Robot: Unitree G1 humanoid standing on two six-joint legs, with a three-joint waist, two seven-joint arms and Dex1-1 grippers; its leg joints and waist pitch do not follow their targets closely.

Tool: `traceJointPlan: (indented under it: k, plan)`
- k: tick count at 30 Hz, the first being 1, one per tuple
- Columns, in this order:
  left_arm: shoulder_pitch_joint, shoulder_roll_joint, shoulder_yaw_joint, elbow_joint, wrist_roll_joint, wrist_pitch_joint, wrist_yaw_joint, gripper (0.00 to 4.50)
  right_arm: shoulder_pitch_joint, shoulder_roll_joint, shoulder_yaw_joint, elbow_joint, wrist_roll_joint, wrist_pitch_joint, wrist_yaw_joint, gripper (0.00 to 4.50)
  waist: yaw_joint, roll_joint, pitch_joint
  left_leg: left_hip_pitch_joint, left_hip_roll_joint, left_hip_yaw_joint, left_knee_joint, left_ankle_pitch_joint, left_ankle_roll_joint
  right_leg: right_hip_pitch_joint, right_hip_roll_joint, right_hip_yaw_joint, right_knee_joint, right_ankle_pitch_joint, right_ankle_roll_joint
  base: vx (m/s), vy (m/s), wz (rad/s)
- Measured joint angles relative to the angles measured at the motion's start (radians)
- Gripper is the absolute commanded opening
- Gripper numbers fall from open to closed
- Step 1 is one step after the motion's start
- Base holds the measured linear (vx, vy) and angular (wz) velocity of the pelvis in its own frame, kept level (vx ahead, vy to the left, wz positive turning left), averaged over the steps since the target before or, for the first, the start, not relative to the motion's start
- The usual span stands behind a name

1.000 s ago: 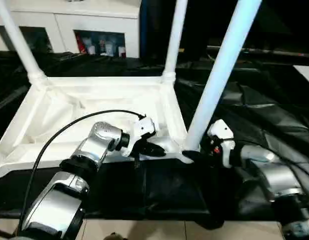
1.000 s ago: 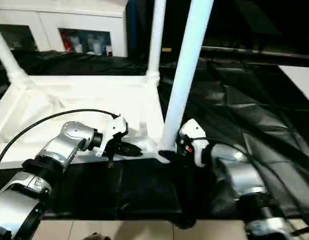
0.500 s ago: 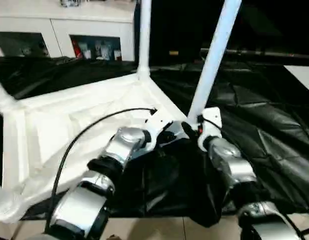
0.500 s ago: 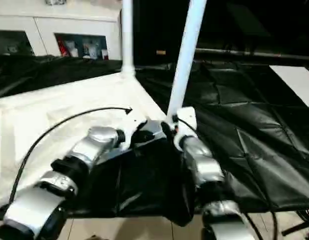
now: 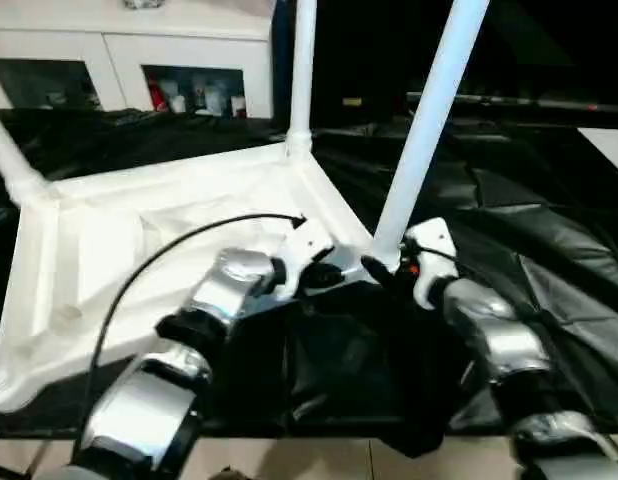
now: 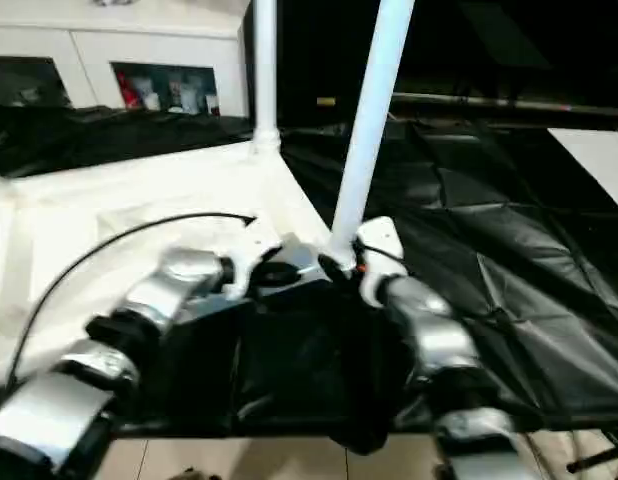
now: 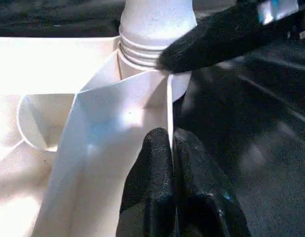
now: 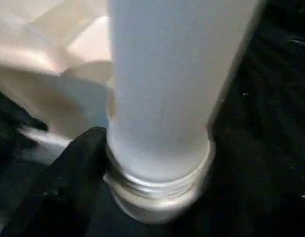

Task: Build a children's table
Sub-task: Rotate leg to tighten

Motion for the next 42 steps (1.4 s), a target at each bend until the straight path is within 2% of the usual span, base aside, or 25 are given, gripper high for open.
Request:
traceJointPlan:
  k: [4, 8, 12, 20, 32, 37, 40, 42]
  plan:
    - [0.021, 0.044, -0.01, -0.04, -0.022, -0.004, -0.124, 0.0, 0.027, -0.082, 0.027, -0.056, 0.02, 0.003, 0.176, 3.87, 0.003, 0.002, 0.001, -0.002, 0.0, 0.0, 0.001, 0.0, 0.001, -0.001, 0.0, 0.0, -0.001, -0.003, -0.002, 0.0, 0.0, 0.0]
    - [0.032, 0.063, -0.012, -0.057, -0.036, -0.002, -0.182, 0.0, 0.032, -0.109, 0.034, -0.075, 0.044, 0.014, 0.263, 3.87, 0.008, 0.002, 0.003, -0.003, 0.001, 0.0, 0.001, 0.0, 0.001, -0.003, 0.0, -0.001, 0.001, -0.003, -0.003, 0.0, 0.0, 0.0]
    - [0.039, 0.069, -0.016, -0.069, -0.036, -0.002, -0.203, 0.0, 0.032, -0.112, 0.048, -0.075, 0.046, 0.014, 0.29, 3.7, 0.013, 0.002, 0.003, -0.003, 0.001, 0.0, 0.003, 0.0, 0.0, -0.002, 0.0, -0.001, 0.002, -0.003, -0.003, 0.0, 0.0, 0.0]
    - [0.062, 0.077, -0.019, -0.109, -0.04, 0.01, -0.234, 0.0, 0.031, -0.101, 0.057, -0.072, 0.046, 0.008, 0.334, 2.92, 0.02, 0.001, 0.003, -0.003, 0.001, 0.0, 0.003, 0.0, 0.0, -0.002, 0.0, -0.001, 0.002, -0.003, -0.003, 0.0, 0.0, 0.0]
    - [0.067, 0.081, -0.018, -0.121, -0.04, 0.024, -0.233, 0.0, 0.018, -0.095, 0.058, -0.039, 0.046, -0.015, 0.348, 2.75, 0.019, 0.001, 0.003, -0.002, 0.001, 0.0, 0.003, 0.0, 0.0, -0.002, 0.0, -0.001, 0.003, -0.003, -0.003, 0.0, 0.0, 0.0]
    - [0.061, 0.055, -0.009, -0.106, -0.028, 0.039, -0.133, 0.0, 0.016, -0.035, 0.025, -0.003, 0.038, -0.012, 0.207, 2.75, 0.014, -0.001, 0.003, 0.001, 0.001, 0.0, 0.005, 0.0, 0.0, 0.001, 0.0, 0.0, 0.004, -0.002, -0.004, 0.0, 0.0, 0.0]
    - [0.019, -0.025, 0.016, -0.033, 0.002, 0.069, 0.068, 0.0, -0.018, 0.097, -0.053, 0.074, 0.033, 0.005, -0.084, 2.74, -0.001, -0.004, 0.001, 0.004, 0.001, 0.0, 0.005, 0.0, 0.0, 0.003, 0.0, 0.0, 0.003, -0.003, -0.003, 0.0, 0.0, 0.0]
    - [0.009, -0.07, 0.021, -0.02, 0.008, 0.096, 0.161, 0.0, -0.036, 0.129, -0.072, 0.096, 0.025, 0.011, -0.209, 2.74, -0.003, -0.005, 0.0, 0.004, 0.0, 0.0, 0.005, 0.0, 0.0, 0.004, -0.001, 0.0, 0.0, -0.003, -0.002, 0.0, 0.0, 0.0]
